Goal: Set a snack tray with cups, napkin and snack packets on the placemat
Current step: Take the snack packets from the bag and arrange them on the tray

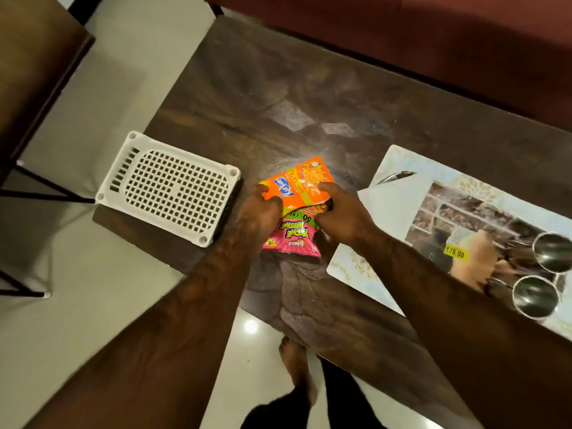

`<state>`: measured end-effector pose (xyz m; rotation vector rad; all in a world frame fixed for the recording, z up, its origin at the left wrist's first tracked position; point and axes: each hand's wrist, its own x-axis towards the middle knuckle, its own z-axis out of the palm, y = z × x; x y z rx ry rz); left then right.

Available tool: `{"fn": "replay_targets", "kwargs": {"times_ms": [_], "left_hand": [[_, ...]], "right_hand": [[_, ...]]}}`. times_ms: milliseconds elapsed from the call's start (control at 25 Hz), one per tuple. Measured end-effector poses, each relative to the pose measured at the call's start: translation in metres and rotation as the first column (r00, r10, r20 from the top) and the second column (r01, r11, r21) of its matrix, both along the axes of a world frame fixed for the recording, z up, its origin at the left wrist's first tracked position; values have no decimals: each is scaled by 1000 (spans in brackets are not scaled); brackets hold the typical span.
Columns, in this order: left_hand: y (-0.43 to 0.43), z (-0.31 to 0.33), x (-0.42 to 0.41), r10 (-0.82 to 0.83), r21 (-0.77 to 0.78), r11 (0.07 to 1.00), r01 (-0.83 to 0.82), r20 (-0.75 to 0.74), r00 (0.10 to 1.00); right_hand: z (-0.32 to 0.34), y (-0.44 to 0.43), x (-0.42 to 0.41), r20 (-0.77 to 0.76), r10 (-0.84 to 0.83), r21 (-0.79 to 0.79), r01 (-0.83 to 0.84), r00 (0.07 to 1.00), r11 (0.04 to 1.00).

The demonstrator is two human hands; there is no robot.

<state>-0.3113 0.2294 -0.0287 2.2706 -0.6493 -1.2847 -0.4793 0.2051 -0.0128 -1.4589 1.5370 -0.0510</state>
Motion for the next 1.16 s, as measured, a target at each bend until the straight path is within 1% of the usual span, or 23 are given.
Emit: {"fn": "replay_targets", "kwargs": {"times_ms": [80, 120, 200, 320, 400, 480, 520, 560, 600, 640, 680, 720, 760, 800, 840, 880, 920, 960, 1000, 1040, 1080, 1160], "left_hand": [[-5, -4, 5, 34, -37, 999, -32, 52, 998], [-7, -4, 8, 33, -44, 999, -29, 88, 996], [-8, -4, 10, 32, -40, 999, -27, 118, 992], [-7, 1, 12, 17, -83, 997, -11, 73, 997], [-10, 5, 14, -48, -124, 991, 50, 19, 999], [-21, 8, 18, -138, -106, 985, 135, -23, 990], [-27, 13, 20, -176, -96, 980, 175, -3, 984], [-33, 19, 21, -208, -111, 971, 213, 56, 977], [-40, 28, 21, -239, -170, 951, 257, 119, 964], [-48, 39, 19, -281, -264, 911, 317, 166, 945], [-57, 53, 15, -343, -359, 848, 391, 193, 919], [-67, 68, 9, -429, -416, 773, 479, 213, 878], [-79, 82, 0, -535, -434, 686, 584, 242, 809], [-90, 93, -11, -646, -403, 595, 695, 275, 712], [-100, 102, -25, -752, -350, 502, 791, 276, 599], [-108, 112, -41, -845, -298, 412, 861, 227, 484], [-113, 118, -58, -911, -268, 346, 899, 132, 391], [-116, 120, -72, -945, -251, 307, 918, 31, 325], [-117, 119, -84, -958, -237, 287, 928, -48, 284], [-117, 114, -93, -956, -228, 291, 929, -107, 273], [-116, 108, -99, -945, -226, 319, 921, -154, 289], [-111, 95, -115, -894, -219, 429, 876, -242, 377]], "right_hand": [[-5, -5, 6, 16, -18, -45, 19, 1000, 999], [-6, -5, 8, 26, -53, -78, 55, 998, 995], [-4, -6, 11, 82, -170, -145, 180, 982, 973], [4, -17, 15, 209, -362, -163, 398, 908, 903], [14, -28, 17, 264, -452, -153, 500, 852, 853], [23, -37, 18, 337, -503, -162, 575, 796, 802], [28, -39, 17, 366, -501, -183, 588, 784, 788], [34, -41, 15, 382, -494, -209, 594, 781, 777], [39, -42, 10, 402, -490, -225, 603, 773, 766], [44, -43, 3, 428, -488, -230, 614, 761, 755], [49, -44, -4, 463, -478, -223, 620, 746, 752], [53, -45, -12, 495, -465, -205, 618, 734, 759], [58, -45, -22, 515, -456, -176, 610, 726, 772], [62, -45, -32, 522, -448, -142, 592, 725, 793], [66, -45, -42, 526, -442, -107, 572, 727, 814], [71, -44, -53, 530, -440, -68, 554, 725, 830], [75, -43, -64, 535, -444, -25, 539, 719, 842], [79, -41, -75, 536, -447, 13, 522, 716, 853], [82, -39, -88, 535, -450, 41, 510, 715, 859], [84, -36, -98, 529, -455, 61, 503, 716, 862], [84, -34, -108, 518, -469, 78, 507, 715, 859], [85, -28, -133, 478, -529, 111, 549, 701, 828]]}}
